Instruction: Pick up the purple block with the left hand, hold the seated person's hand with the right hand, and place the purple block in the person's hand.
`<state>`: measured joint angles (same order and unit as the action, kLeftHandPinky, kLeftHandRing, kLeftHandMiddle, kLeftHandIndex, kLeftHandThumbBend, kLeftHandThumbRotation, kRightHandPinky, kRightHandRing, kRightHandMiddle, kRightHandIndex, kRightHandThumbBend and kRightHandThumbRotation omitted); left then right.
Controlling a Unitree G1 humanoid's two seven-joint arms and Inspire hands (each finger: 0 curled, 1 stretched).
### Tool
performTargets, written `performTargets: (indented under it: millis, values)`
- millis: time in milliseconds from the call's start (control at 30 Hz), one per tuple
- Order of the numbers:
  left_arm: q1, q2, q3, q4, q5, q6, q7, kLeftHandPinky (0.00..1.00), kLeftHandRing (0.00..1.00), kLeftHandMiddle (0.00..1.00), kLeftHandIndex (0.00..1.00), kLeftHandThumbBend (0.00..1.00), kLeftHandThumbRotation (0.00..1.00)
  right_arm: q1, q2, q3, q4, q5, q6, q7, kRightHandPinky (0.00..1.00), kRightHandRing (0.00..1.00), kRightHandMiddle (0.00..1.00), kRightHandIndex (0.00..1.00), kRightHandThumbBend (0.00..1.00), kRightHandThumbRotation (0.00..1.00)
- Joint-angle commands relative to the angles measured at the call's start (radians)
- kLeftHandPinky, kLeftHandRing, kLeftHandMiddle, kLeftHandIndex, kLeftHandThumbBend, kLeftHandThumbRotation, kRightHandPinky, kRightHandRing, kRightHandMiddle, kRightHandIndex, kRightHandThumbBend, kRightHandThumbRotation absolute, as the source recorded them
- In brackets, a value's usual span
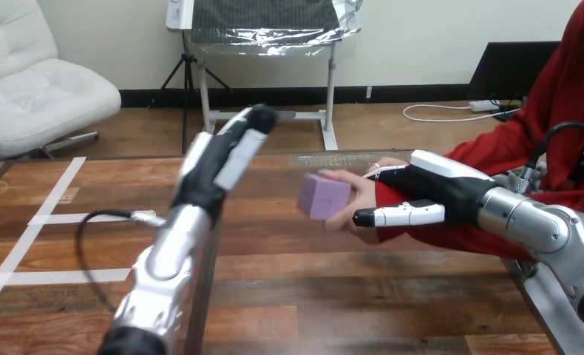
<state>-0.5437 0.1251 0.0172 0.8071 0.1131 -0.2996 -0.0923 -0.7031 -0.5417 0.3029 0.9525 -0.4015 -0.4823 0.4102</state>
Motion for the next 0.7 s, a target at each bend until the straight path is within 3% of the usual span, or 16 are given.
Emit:
performTargets:
  millis: [0, 367, 667]
  values:
    - [0.034, 0.021, 0.003, -0.131, -0.003, -0.003, 0.011, 0.95, 0.97, 0.93, 0.92, 0.81, 1.0, -0.004, 0.003, -0.027, -0.055, 0.038, 0.002, 0.026, 0.72, 0.86, 0.86, 0.87, 1.0, 0.9]
    - [0.135, 0.023, 0.014, -0.283, -0.027, 0.032, 0.024, 0.94, 0.96, 0.92, 0.9, 0.79, 1.0, 0.038, -0.011, -0.037, -0.11, 0.065, 0.006, 0.045, 0.76, 0.87, 0.87, 0.88, 1.0, 0.91]
    - [0.236, 0.014, 0.032, -0.397, -0.07, 0.017, 0.022, 0.89, 0.93, 0.89, 0.88, 0.82, 1.0, 0.088, -0.031, -0.039, -0.187, 0.032, 0.003, -0.022, 0.72, 0.84, 0.86, 0.87, 1.0, 0.98]
